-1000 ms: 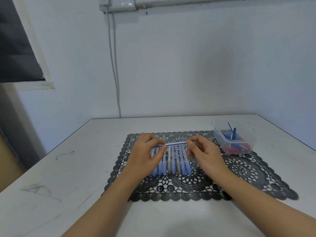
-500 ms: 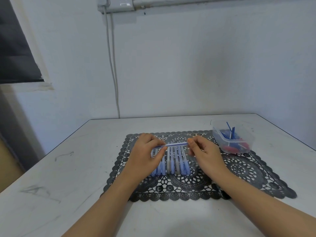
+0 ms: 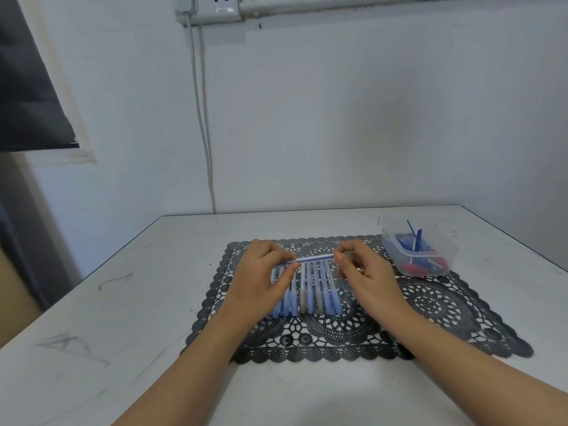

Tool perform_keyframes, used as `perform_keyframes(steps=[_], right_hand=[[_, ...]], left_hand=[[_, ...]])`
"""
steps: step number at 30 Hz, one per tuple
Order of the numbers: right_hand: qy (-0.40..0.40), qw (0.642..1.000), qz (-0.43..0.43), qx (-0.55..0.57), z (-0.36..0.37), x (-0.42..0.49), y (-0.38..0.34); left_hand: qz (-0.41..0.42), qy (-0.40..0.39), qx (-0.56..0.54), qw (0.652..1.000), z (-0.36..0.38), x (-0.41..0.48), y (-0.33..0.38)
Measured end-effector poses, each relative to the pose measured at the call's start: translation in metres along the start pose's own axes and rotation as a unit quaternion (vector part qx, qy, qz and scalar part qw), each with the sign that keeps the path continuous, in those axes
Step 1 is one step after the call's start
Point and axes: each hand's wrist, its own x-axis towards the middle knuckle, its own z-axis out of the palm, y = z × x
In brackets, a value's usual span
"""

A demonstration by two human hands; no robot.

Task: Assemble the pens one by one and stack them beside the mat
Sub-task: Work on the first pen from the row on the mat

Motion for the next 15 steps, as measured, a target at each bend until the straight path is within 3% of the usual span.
perform_keyframes(steps=[7, 15], right_hand=[[0.014, 0.999, -0.008, -0.039, -0.0012, 0.0017, 0.0037], [0.015, 0.999, -0.039, -0.018, -0.0009, 0.0009, 0.0037]], left_hand=[[0.037, -0.013, 0.000, 0.999, -0.0003, -0.0006, 0.0005], [0.008, 0.019, -0.031, 0.999, -0.0024, -0.0004, -0.0006]])
